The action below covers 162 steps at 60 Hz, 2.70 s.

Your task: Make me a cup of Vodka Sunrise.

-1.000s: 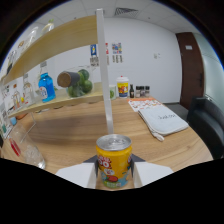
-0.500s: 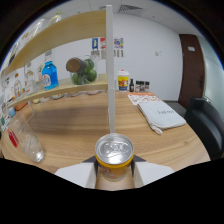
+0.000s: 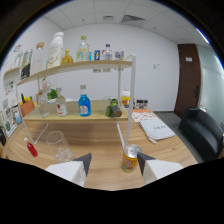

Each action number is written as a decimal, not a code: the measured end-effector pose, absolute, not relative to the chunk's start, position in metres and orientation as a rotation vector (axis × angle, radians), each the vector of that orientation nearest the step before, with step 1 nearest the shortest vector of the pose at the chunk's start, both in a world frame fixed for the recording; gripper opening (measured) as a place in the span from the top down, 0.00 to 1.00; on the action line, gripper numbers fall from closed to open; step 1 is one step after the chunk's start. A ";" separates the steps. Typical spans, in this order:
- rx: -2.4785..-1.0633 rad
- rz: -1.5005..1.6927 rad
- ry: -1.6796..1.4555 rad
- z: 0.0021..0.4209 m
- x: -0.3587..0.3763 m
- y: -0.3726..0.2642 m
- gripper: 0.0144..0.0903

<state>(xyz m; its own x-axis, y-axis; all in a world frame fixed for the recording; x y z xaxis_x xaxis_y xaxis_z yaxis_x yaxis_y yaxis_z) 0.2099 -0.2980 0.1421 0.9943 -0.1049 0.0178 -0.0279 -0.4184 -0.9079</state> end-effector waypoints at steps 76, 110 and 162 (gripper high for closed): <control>-1.916 -0.015 0.009 0.189 -0.045 -0.111 0.71; -1.870 0.079 -0.047 0.233 -0.062 -0.198 0.73; -2.173 0.073 -0.011 0.022 -0.068 -0.195 0.73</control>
